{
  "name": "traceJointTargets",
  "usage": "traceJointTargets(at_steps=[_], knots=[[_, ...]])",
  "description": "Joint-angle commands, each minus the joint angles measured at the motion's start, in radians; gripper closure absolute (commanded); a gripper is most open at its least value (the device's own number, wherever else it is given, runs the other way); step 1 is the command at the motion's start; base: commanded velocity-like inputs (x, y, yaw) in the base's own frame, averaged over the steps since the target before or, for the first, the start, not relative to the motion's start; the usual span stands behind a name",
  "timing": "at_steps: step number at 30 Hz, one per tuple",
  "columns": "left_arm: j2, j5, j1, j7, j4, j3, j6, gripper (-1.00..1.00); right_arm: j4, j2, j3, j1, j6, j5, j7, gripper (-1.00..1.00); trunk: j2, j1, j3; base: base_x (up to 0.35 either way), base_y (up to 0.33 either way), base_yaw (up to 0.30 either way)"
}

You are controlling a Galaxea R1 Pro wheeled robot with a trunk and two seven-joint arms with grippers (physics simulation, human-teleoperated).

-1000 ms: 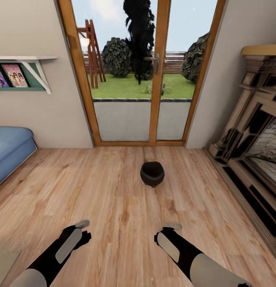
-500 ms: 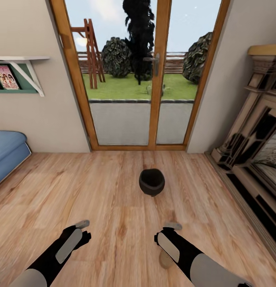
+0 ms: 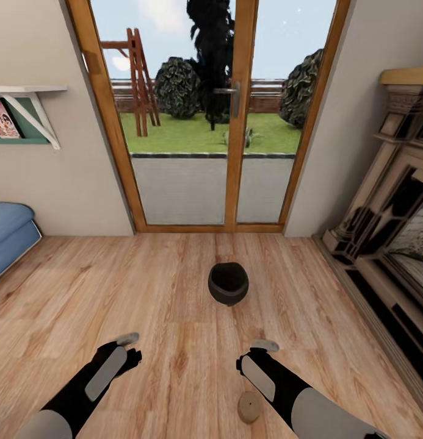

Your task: Place each of the two pumpkins and all three candles from the living room inside a cabinet in the living room (use any cabinet), then make sure every cabinet is closed, and position the cauldron so it is next to a table in the living room.

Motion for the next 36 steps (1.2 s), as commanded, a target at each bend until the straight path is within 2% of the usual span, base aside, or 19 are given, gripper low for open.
traceJointTargets(at_steps=[1, 5, 7, 11, 15, 18, 23, 28, 36], knots=[[0.002, 0.009, 0.0, 0.009, -0.027, -0.005, 0.001, -1.0, -0.001, -0.001, 0.006, -0.001, 0.003, -0.005, -0.006, -1.0, -0.001, 0.0, -0.001, 0.002, -0.002, 0.0], [0.01, 0.016, 0.008, 0.012, -0.121, -0.004, 0.033, -1.0, -0.001, 0.0, 0.006, -0.001, 0.002, -0.005, -0.005, -1.0, -0.001, 0.0, -0.001, 0.0, 0.0, 0.0], [0.013, 0.016, 0.01, 0.013, -0.141, 0.004, 0.076, -1.0, -0.002, -0.001, 0.007, -0.001, 0.0, -0.005, -0.004, -1.0, -0.001, 0.0, -0.001, 0.0, 0.0, 0.0], [0.034, 0.023, 0.011, 0.012, -0.155, 0.01, 0.101, -1.0, -0.003, -0.001, 0.007, -0.001, -0.003, -0.005, 0.003, -1.0, -0.029, 0.015, -0.013, 0.0, 0.0, 0.0], [0.054, 0.06, 0.011, 0.011, -0.2, 0.011, 0.112, -1.0, -0.003, -0.002, 0.007, -0.001, -0.002, -0.005, 0.02, -1.0, -0.057, 0.031, -0.026, 0.0, 0.0, 0.0], [0.07, 0.093, 0.012, 0.012, -0.246, 0.011, 0.154, -1.0, -0.003, -0.002, 0.007, -0.001, 0.003, -0.005, 0.024, -1.0, -0.078, 0.042, -0.035, 0.0, 0.0, 0.0], [0.096, 0.114, 0.019, 0.014, -0.361, 0.011, 0.187, -1.0, -0.003, -0.002, 0.007, -0.001, 0.004, -0.005, 0.025, -1.0, -0.113, 0.061, -0.051, 0.0, 0.0, 0.0], [0.102, 0.122, 0.04, 0.017, -0.421, 0.011, 0.193, -1.0, -0.003, -0.002, 0.007, -0.001, 0.005, -0.004, 0.024, -1.0, -0.148, 0.08, -0.067, 0.0, 0.0, 0.0], [0.097, 0.123, 0.045, 0.02, -0.432, 0.009, 0.193, -1.0, -0.003, -0.002, 0.006, -0.001, 0.005, -0.003, 0.023, -1.0, -0.204, 0.111, -0.092, 0.0, 0.0, 0.0]])
